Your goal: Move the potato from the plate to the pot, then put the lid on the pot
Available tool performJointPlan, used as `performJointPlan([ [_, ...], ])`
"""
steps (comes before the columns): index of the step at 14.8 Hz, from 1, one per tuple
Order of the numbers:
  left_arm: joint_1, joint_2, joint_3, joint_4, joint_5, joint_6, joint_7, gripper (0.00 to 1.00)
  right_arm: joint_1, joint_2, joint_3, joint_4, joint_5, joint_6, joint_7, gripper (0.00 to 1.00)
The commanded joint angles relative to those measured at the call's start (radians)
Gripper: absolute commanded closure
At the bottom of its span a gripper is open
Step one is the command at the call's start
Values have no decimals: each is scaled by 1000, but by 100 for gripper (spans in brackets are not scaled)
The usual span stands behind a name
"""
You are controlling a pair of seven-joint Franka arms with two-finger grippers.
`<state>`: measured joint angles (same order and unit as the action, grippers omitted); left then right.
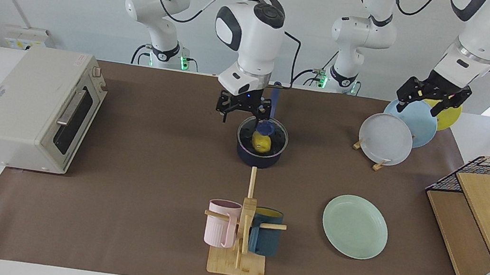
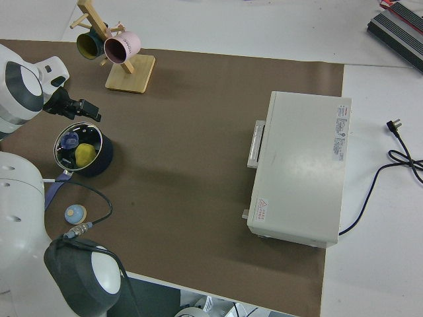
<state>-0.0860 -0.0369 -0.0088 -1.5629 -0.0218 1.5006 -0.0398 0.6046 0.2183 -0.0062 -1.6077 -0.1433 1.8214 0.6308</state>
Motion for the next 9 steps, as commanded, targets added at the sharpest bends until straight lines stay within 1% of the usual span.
performJointPlan([
  [1, 2, 5, 1, 4, 5, 15, 14, 0, -115, -72, 9, -5, 48, -105, -165, 0],
  [3, -1, 5, 1, 4, 3, 13, 12, 0, -189, -118, 8, -5, 91, -163, -238, 0],
  [6, 2, 5, 1, 4, 2, 15, 17, 0, -294, -177, 5, -6, 103, -261, -400, 0],
  [9, 5, 3, 3, 4, 3, 15, 18, 0, -387, -224, 2, -5, 107, -333, -433, 0],
])
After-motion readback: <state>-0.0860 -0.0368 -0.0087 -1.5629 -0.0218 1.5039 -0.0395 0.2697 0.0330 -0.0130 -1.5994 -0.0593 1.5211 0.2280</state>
